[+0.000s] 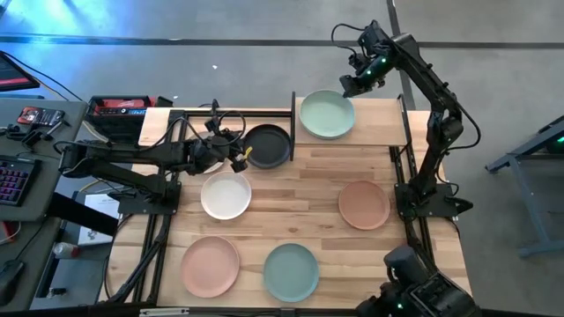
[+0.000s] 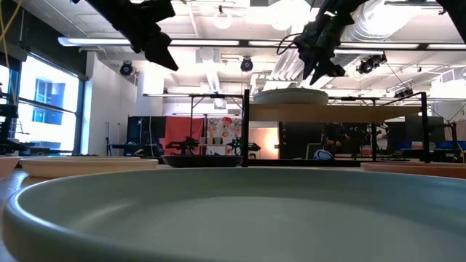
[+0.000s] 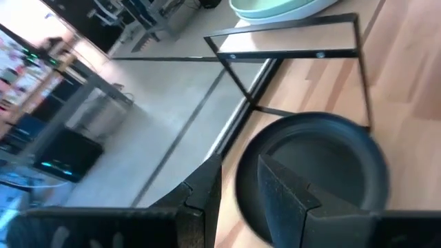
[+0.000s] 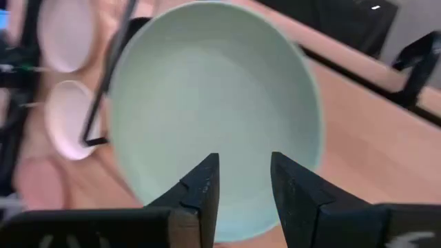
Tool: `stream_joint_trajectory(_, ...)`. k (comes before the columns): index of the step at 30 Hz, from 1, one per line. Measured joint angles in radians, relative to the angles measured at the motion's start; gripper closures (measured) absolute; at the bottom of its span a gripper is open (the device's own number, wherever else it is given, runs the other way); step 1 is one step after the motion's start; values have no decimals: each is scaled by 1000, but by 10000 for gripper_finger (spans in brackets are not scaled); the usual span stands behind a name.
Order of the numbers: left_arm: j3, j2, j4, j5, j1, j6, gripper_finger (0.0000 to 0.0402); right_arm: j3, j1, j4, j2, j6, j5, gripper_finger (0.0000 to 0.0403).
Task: Place and stack plates onto a shelf
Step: Stack the black plate on top of the green plate on the shelf
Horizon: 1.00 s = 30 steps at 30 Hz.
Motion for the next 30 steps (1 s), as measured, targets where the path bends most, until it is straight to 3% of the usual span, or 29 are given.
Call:
stream_joint_trajectory(6, 0, 57, -22, 202, 82, -104, 316, 79, 52, -56, -1, -30, -90, 295)
stream_joint_trajectory(12, -1, 159, -26, 421, 149, -9, 316, 159, 156, -59, -1, -34, -88, 295)
stream_joint_trajectory(21, -1, 326, 39, 508, 164, 131, 316, 243, 295, -60, -1, -59, -86, 295)
stream_joint_trajectory(30, -1, 476, 105, 550, 161, 157, 316, 250, 376, -68, -1, -59, -81, 295)
